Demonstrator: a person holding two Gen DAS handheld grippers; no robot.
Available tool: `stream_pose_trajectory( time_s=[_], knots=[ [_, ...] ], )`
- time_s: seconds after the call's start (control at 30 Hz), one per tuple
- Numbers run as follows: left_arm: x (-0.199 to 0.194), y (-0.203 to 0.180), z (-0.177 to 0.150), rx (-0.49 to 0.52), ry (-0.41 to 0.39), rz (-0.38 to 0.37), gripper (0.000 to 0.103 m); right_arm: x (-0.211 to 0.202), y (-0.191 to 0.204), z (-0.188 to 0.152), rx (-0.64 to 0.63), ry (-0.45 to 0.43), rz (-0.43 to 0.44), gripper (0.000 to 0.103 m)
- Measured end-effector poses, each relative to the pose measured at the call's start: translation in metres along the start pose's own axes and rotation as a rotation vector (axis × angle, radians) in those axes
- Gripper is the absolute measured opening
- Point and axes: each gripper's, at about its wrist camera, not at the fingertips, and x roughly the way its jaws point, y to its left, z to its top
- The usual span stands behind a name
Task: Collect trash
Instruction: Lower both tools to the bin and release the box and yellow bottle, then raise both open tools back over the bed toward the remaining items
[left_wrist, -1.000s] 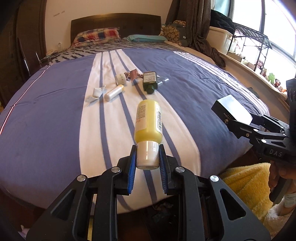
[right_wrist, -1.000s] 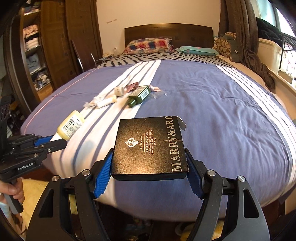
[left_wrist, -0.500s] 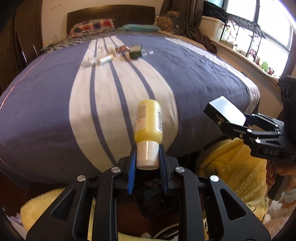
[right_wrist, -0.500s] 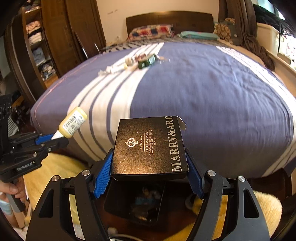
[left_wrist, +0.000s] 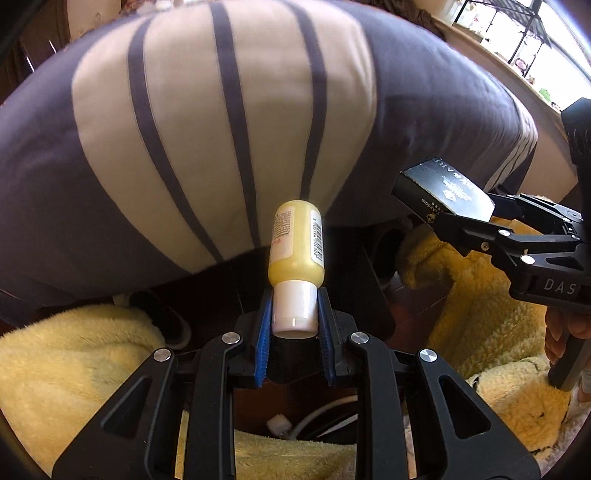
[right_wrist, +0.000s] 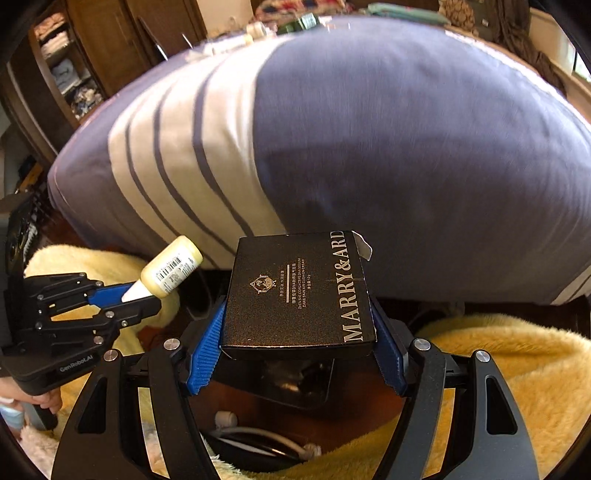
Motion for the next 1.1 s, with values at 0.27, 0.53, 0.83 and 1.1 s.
stream_pose_trajectory(
  time_s=[0.27,0.53,0.83,1.1],
  knots=[
    [0.039,0.003,-0.007,-0.019,0.102,-0.036,0.022,0.036,-0.003,-0.008,0.041,0.109,0.032,0.072],
    [0.061,0.004,-0.005,-0.03,0.159,-0.065,0.022,0.065,-0.005,-0.005,0.072,0.19,0.06,0.072],
    [0.071,0.005,-0.003,-0.028,0.193,-0.065,0.028,0.072,-0.008,0.006,0.088,0.209,0.073,0.08],
    [0.05,0.011,0.002,-0.035,0.149,-0.025,0.057,0.055,-0.01,0.013,0.099,0.159,0.056,0.084]
  ],
)
